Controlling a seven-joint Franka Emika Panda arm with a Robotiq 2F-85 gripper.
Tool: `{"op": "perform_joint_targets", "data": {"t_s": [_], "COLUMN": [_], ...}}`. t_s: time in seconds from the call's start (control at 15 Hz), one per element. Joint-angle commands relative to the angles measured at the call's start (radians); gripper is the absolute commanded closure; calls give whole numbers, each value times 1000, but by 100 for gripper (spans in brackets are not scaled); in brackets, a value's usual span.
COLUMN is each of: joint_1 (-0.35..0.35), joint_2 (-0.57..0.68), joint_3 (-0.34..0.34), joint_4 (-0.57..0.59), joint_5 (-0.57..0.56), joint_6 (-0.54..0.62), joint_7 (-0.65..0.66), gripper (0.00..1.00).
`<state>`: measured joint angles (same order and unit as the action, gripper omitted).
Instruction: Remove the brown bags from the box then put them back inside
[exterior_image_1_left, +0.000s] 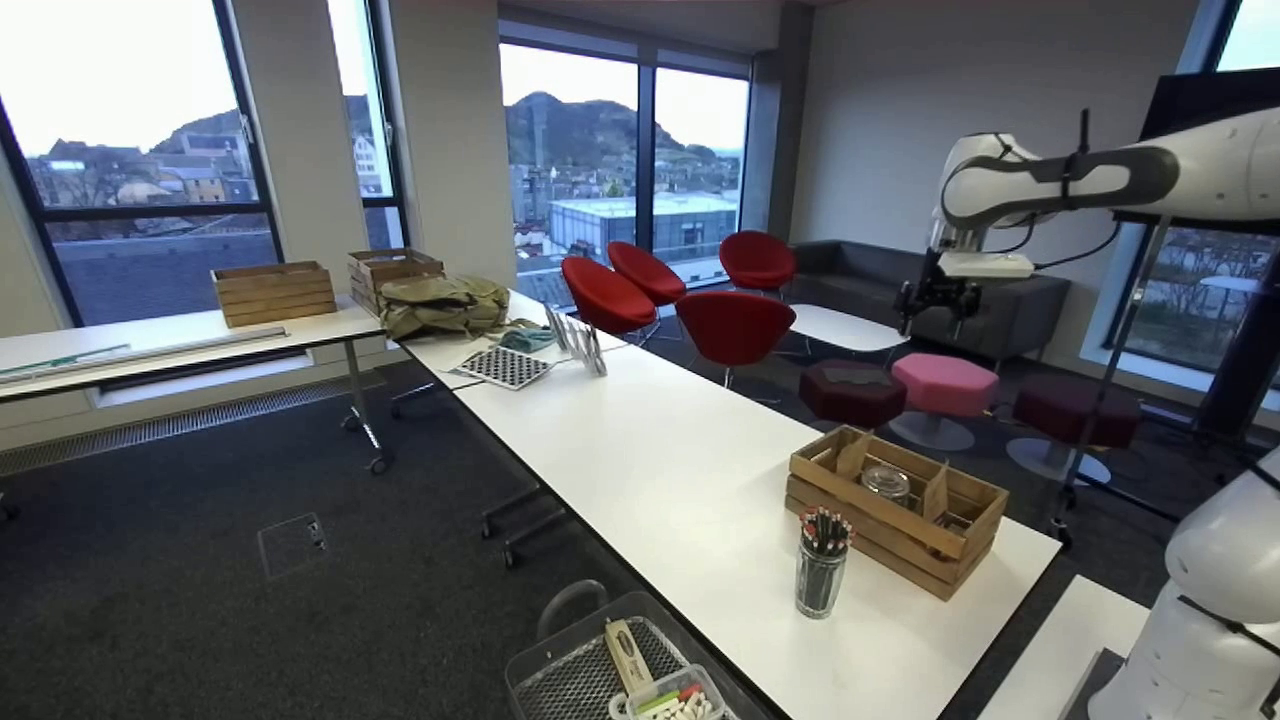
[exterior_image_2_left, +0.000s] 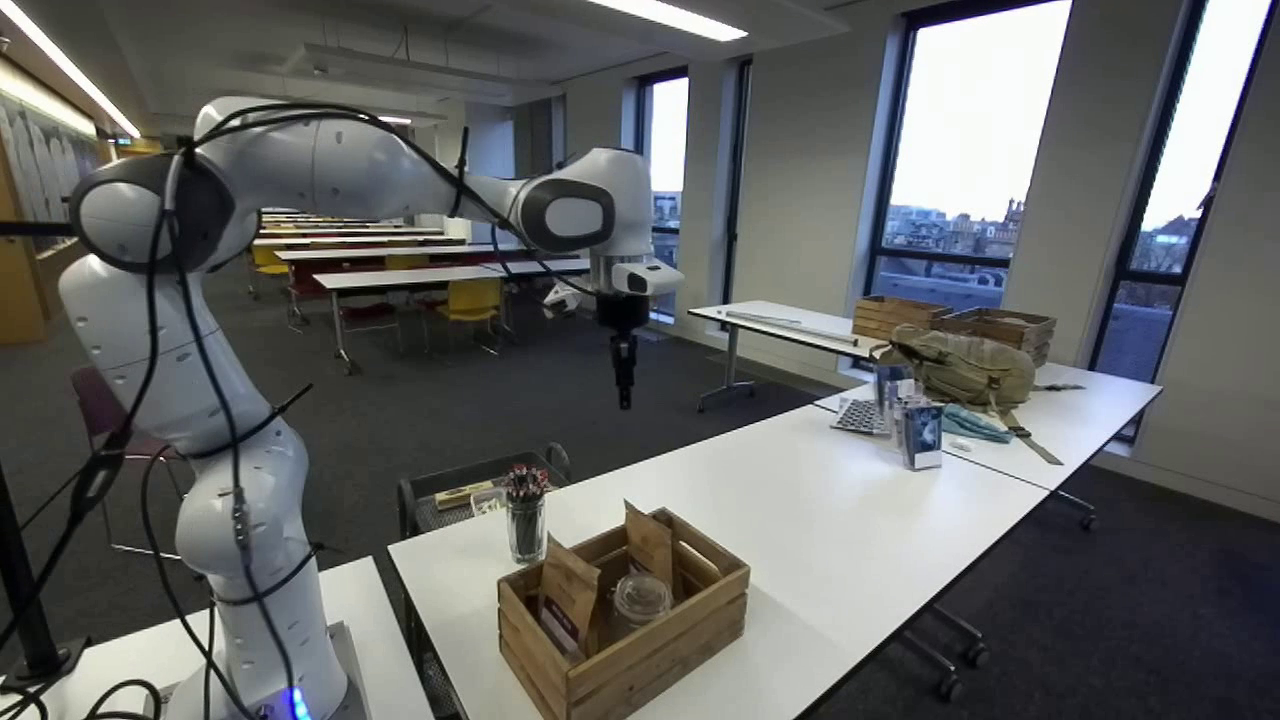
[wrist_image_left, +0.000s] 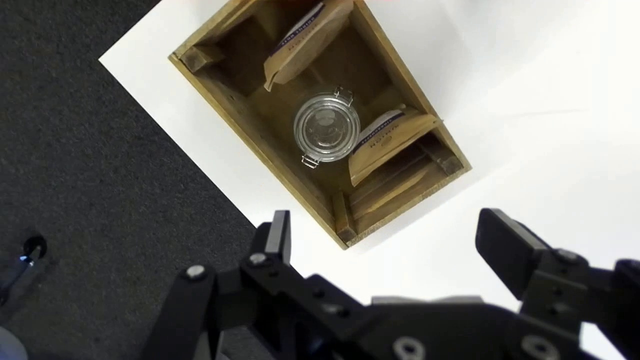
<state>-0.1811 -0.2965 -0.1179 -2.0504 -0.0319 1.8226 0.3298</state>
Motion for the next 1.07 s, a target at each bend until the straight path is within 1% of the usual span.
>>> {"op": "perform_joint_targets", "data": {"t_s": [0.0,0.07,0.13,0.27,0.6,0.73,0.87,1.0], "joint_1": [-16,-9,-1,1,0,-5,-13,-20], "joint_2": [139,159,116,153,159,197,266,343], "joint_3": [11,3,3,1,0,-24,-50,-72], "joint_4": [118,140,79,104,117,148,172,178], "joint_5": [12,47,10,22,25,114,229,317], "joint_6": [5,-28,7,5,1,-16,-33,-41], "joint_7": [191,228,159,202,212,168,162,171], "gripper": [0,0,0,0,0,0,0,0]}}
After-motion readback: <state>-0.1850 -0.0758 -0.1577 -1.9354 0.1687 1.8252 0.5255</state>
